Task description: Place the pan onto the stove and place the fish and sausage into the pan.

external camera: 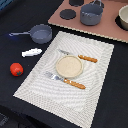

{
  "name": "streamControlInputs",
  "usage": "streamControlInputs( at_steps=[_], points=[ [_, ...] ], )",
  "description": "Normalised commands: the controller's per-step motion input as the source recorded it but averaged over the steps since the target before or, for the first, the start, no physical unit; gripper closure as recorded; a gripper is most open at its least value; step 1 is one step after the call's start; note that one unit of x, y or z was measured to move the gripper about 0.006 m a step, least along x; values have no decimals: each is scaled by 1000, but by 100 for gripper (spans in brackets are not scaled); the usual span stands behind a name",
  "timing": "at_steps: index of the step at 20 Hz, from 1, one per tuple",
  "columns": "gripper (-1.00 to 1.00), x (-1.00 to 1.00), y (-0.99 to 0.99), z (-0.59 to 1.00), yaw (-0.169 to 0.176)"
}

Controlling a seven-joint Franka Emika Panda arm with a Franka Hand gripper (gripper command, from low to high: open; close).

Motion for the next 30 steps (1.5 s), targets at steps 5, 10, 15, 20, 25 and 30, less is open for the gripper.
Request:
streamControlInputs(
  at_steps=[5,10,15,20,25,30],
  points=[
    [-100,-83,-325,-142,29],
    [-100,-335,-517,-368,12],
    [-100,-463,-286,-615,-33],
    [-100,-297,-325,-695,-85],
    [-100,-223,-269,-514,-38],
    [-100,-62,-245,-342,0]
  ],
)
